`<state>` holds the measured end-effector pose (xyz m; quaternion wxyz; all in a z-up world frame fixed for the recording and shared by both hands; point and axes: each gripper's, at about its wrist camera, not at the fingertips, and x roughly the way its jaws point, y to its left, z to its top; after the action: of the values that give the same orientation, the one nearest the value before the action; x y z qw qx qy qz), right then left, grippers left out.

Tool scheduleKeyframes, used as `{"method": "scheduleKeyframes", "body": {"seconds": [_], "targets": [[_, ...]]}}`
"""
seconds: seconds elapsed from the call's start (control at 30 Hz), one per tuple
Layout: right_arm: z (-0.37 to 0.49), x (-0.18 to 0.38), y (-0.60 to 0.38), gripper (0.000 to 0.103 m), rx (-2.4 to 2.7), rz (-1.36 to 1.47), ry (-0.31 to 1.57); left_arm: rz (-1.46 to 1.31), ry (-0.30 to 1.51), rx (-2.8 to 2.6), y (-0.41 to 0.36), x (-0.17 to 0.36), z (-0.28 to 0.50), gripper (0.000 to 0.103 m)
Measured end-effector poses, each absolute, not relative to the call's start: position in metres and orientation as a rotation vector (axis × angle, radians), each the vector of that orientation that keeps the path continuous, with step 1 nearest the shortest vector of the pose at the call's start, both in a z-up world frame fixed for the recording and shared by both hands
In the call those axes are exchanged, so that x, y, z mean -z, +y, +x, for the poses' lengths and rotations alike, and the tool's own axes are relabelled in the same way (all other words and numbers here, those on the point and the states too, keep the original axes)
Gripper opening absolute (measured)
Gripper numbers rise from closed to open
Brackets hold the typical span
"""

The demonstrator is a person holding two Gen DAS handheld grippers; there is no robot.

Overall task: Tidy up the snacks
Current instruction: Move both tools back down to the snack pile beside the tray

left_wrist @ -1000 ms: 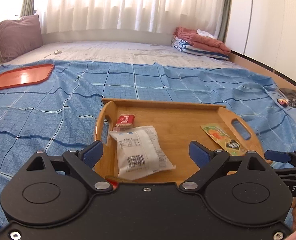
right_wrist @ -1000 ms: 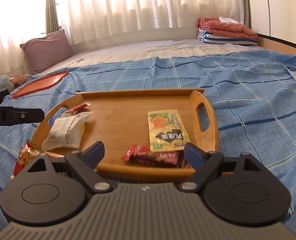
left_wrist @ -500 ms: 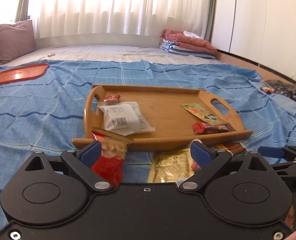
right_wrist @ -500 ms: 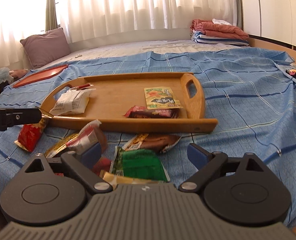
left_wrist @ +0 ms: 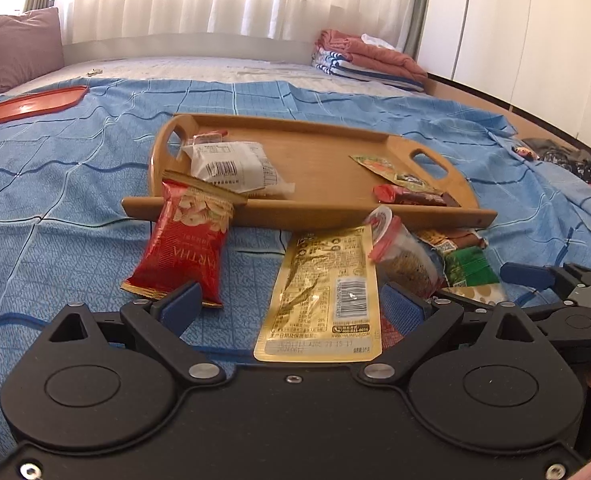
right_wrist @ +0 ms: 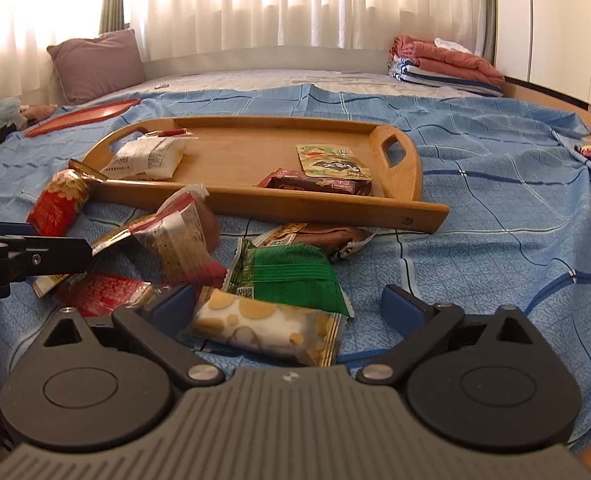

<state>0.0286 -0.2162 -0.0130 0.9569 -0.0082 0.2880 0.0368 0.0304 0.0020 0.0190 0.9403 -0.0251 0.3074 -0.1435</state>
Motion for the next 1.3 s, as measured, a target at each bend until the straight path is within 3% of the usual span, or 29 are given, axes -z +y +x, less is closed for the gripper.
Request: {"method": "scheduleKeyframes", "body": {"seconds": [1.0, 1.3], "targets": [[0.009, 0.023, -0.205, 0.103, 0.038, -0.004, 0.540, -0.176, 0.711, 0.344, 0.002, -0.013, 0.052, 0.093], [0.003, 0.024, -0.202, 0.103, 0.052, -0.002, 0.528, -0.155, 0.715, 0.341, 0.001, -0.014, 0.050, 0.071]]}}
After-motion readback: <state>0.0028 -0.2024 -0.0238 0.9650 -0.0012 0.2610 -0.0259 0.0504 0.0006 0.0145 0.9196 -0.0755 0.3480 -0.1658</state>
